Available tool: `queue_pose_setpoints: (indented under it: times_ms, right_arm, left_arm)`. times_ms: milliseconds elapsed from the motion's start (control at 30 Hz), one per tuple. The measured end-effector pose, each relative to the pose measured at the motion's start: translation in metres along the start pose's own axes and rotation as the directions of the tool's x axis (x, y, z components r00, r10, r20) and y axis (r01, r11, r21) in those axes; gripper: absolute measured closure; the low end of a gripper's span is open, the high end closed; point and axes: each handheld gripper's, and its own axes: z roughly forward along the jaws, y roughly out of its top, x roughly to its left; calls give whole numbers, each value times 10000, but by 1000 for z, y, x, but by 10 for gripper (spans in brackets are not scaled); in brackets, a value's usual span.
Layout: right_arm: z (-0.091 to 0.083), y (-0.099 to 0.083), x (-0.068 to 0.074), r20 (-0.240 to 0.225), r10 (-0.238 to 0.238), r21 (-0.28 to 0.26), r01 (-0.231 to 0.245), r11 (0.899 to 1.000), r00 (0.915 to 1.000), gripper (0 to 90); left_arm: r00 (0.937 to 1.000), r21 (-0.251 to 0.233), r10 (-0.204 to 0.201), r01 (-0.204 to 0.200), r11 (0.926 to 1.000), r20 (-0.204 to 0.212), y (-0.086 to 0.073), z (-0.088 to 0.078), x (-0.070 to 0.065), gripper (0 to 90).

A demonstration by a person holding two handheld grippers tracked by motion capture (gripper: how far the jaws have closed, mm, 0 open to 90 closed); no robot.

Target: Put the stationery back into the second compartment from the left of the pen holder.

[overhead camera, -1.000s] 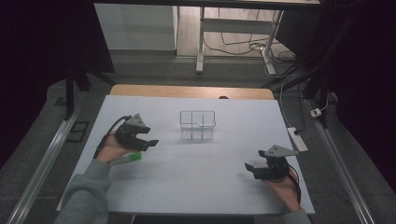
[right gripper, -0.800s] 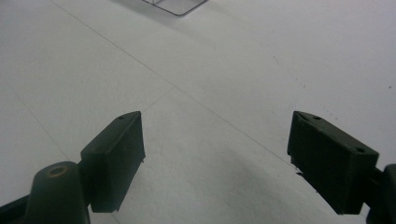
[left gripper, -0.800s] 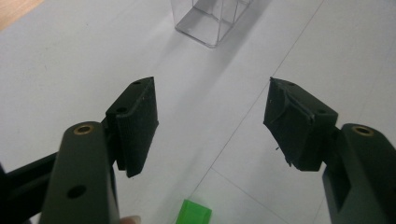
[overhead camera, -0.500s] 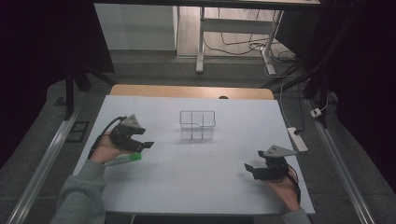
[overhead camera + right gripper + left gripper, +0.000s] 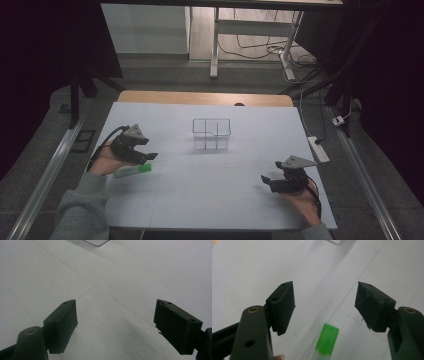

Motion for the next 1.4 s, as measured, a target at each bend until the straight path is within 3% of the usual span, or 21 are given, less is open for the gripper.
queue_pose_setpoints:
  times_ms: [200, 333, 433, 667, 733, 967, 1200, 1300, 1400]
  right_arm:
    - [-1, 0, 0, 70, -15, 10, 15, 10000, 10000, 182]
    - [0, 0, 0, -11, 117, -66, -118, 9999, 9999, 183]
    - [0, 0, 0, -54, 130, -144, -131, 9998, 9999, 183]
    - [-1, 0, 0, 1, 135, -107, -135, 9999, 9999, 183]
    - [-1, 0, 0, -46, 120, -88, -120, 9999, 9999, 183]
    - [-1, -1, 1, -69, 146, -157, -147, 9998, 9999, 183]
    - [-2, -1, -1, -45, 188, -124, -188, 9997, 9998, 183]
    - [-3, -1, 0, -41, 165, -114, -166, 9998, 9999, 183]
    - [-3, -1, 0, -77, 196, -193, -198, 9996, 9998, 184]
  left_arm:
    - [9992, 329, 82, -94, 9994, 379, -8, 3, 4, 315]
    - [9958, 612, 369, -421, 9972, 832, -12, 8, 5, 328]
    - [9969, 1076, 375, -448, 9932, 687, -15, 13, 6, 330]
    - [9945, 1606, 458, -606, 9852, 944, -22, 20, 7, 334]
    - [9923, 1642, 448, -635, 9844, 1154, -24, 23, 7, 344]
    - [9922, 1917, 288, -520, 9801, 1214, -28, 29, 8, 358]
    - [9871, 2462, 583, -941, 9646, 1489, -30, 39, 6, 364]
    - [9888, 2686, 660, -1004, 9580, 1341, -30, 43, 5, 342]
    - [9887, 2677, 738, -1068, 9576, 1304, -29, 44, 4, 333]
